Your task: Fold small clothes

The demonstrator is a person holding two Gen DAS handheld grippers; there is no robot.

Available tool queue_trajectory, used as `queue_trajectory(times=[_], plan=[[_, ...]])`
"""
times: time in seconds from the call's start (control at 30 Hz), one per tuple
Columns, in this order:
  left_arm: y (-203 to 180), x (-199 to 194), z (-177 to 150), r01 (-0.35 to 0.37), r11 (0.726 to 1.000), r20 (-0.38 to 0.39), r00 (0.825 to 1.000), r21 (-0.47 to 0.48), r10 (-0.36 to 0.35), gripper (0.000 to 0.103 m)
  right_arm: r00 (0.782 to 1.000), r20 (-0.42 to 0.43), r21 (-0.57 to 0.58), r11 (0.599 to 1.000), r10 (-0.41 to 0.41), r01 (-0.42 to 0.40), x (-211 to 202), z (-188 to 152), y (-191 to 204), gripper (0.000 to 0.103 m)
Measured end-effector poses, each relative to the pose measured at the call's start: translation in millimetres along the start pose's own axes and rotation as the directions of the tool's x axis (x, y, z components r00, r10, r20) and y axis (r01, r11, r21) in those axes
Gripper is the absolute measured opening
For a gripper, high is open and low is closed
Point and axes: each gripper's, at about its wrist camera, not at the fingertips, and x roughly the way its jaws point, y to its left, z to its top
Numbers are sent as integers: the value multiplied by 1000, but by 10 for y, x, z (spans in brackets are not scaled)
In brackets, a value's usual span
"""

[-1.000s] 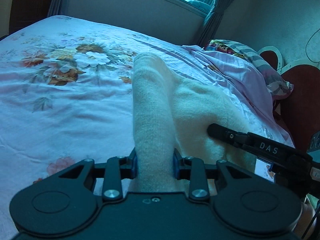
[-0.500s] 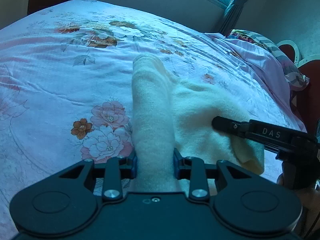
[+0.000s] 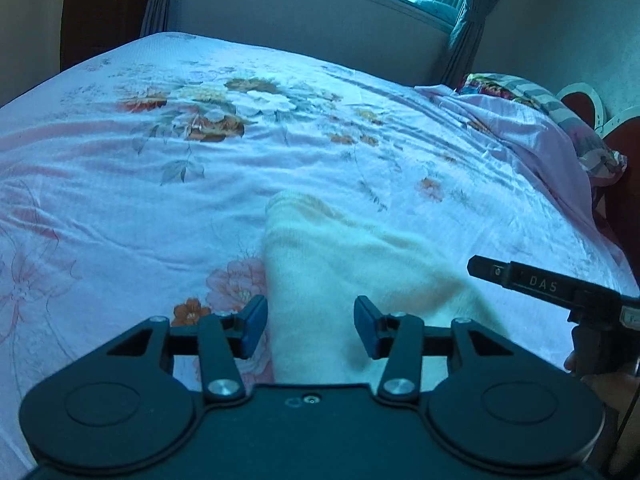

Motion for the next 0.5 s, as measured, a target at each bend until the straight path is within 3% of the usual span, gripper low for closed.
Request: queue_trajectory(times=[0.1,0.17,0.2,0.3,0.4,0.5], plan=[[-109,139,145,16,1000,-1,1000,27,-16,45,999,30,-23,999,43,-42,2,106,135,56],[-163,322,176,22,999,-31,999,28,-21,45,998,4,-71,995,66,-66,84,102,252,39],[-172,436,176,24,999,-59,998,21,-23,45,997,-27,-96,993,72,-74,163,78,297,37],[-150,744,147,-35,999,-105,994,25,37,44,991,-133,-157,987,6,-27,517,-79,320,37],[-100,841,179,-60,998,-112,992,16,61,44,988,-157,-120,992,3,-22,687,-88,197,38],[-51,722,200,-53,999,-105,993,-6,52,44,990,-140,-119,993,1,-17,575,-12,219,38]])
